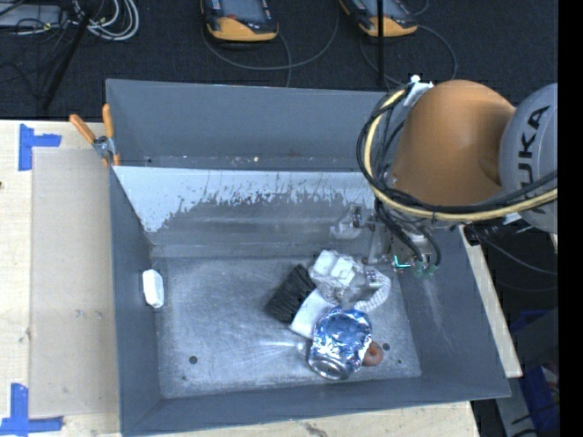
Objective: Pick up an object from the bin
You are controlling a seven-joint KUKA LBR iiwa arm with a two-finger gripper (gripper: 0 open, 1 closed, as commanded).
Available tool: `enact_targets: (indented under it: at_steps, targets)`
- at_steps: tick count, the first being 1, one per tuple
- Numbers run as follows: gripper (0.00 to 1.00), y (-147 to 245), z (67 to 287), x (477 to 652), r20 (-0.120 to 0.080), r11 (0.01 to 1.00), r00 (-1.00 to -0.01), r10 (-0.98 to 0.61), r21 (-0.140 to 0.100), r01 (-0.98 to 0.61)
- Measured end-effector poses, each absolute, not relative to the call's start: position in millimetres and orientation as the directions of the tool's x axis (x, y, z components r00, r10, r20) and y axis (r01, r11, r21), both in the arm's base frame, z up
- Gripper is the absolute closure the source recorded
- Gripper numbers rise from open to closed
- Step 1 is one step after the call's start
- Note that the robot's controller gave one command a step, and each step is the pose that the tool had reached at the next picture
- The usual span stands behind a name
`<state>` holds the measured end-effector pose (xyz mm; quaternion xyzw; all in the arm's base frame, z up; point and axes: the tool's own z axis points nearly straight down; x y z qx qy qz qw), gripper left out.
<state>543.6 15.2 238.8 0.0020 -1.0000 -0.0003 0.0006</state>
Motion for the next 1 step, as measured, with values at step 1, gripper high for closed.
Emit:
enact_targets:
  at_steps: [1]
  targets:
    - [0.00,20.0,204.7,538.2,-0.007,0.999,-0.999,-0.049,0.000,-0.049]
